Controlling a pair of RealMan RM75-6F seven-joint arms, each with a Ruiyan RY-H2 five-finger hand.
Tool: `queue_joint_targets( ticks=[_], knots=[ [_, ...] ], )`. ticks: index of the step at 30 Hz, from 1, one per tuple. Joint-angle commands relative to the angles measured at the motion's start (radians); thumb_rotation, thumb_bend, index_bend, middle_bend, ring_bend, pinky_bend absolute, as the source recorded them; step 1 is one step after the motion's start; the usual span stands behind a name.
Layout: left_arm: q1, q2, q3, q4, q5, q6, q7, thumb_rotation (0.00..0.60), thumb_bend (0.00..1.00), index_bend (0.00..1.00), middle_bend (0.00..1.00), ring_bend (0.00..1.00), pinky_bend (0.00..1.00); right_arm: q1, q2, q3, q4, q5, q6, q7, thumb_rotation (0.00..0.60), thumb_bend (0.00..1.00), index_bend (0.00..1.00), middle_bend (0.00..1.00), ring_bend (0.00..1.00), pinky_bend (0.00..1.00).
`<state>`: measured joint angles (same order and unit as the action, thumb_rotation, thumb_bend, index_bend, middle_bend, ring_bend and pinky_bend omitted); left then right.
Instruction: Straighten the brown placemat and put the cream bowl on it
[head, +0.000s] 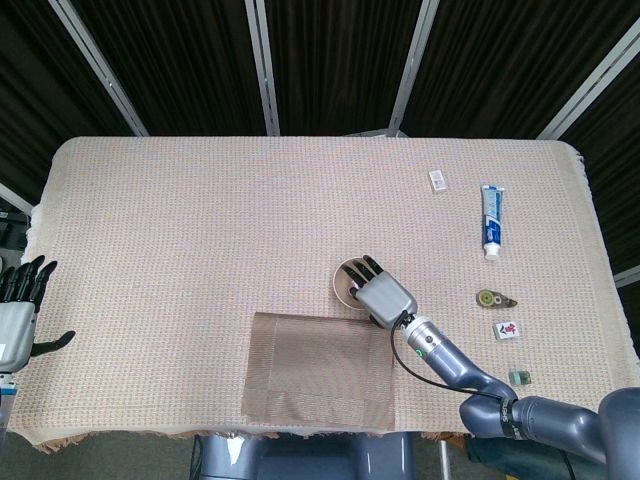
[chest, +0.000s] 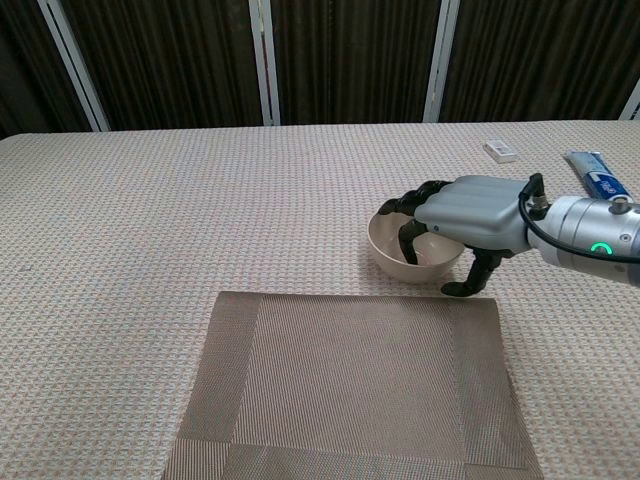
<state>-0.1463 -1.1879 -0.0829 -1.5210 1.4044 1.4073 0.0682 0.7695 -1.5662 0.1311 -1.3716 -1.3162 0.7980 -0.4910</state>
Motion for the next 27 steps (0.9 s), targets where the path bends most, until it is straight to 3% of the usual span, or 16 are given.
queue_joint_targets(
  ticks=[1, 8, 16, 21, 27],
  knots=[
    [-0.001, -0.001, 0.000, -0.001, 0.001, 0.001, 0.002, 0.600, 0.00, 0.00, 0.00, 0.00, 0.00, -0.001, -0.009, 0.001, 0.008, 0.003, 0.010, 0.022, 0.600, 0.38, 0.71, 0.00, 0.00, 0.00],
    [0.000, 0.001, 0.002, -0.006, 0.005, 0.005, 0.001, 0.600, 0.00, 0.00, 0.00, 0.00, 0.00, -0.030, 0.013, 0.000, 0.017, -0.076, 0.115, 0.132, 0.600, 0.40, 0.77, 0.00, 0.00, 0.00],
    [0.006, 0.007, 0.010, -0.018, 0.018, 0.014, -0.002, 0.600, 0.00, 0.00, 0.00, 0.00, 0.00, -0.112, 0.146, -0.013, 0.009, -0.115, 0.242, 0.247, 0.600, 0.39, 0.77, 0.02, 0.00, 0.00],
    [0.007, 0.010, 0.015, -0.031, 0.032, 0.023, 0.001, 0.600, 0.00, 0.00, 0.00, 0.00, 0.00, -0.172, 0.206, -0.031, 0.088, -0.075, 0.256, 0.318, 0.600, 0.39, 0.77, 0.02, 0.00, 0.00],
    [0.007, 0.010, 0.020, -0.045, 0.046, 0.028, 0.009, 0.600, 0.00, 0.00, 0.00, 0.00, 0.00, -0.215, 0.206, -0.059, 0.209, -0.051, 0.236, 0.394, 0.600, 0.39, 0.77, 0.02, 0.00, 0.00]
  ],
)
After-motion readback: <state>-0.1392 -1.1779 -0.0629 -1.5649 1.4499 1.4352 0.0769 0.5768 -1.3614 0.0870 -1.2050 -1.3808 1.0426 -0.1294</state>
